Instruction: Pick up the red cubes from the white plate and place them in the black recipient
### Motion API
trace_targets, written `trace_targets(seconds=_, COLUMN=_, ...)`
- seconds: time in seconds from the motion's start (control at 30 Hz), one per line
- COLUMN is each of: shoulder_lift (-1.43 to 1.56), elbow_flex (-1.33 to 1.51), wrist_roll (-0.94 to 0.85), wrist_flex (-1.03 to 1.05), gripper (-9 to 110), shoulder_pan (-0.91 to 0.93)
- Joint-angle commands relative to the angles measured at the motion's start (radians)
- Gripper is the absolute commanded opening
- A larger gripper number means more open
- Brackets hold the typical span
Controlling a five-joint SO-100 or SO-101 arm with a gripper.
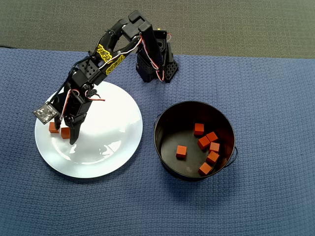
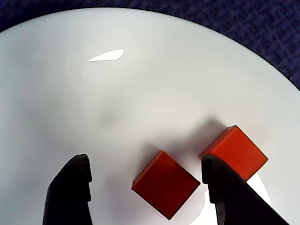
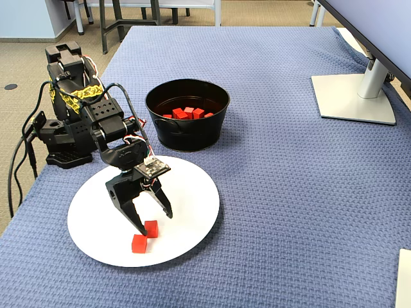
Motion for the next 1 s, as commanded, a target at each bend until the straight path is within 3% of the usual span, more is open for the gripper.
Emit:
trace_targets(seconds=0.0, shoulder_lift=-0.008, elbow_flex=-0.074, wrist_roll=-0.003, wrist_flex=-0.025, gripper=22, shoulder_pan=0.017)
trace_targets(seconds=0.97, shoulder_lift=-0.029, elbow_flex=-0.031, wrist_roll=0.018, wrist_flex=-0.066, gripper=18, shoulder_pan=0.020)
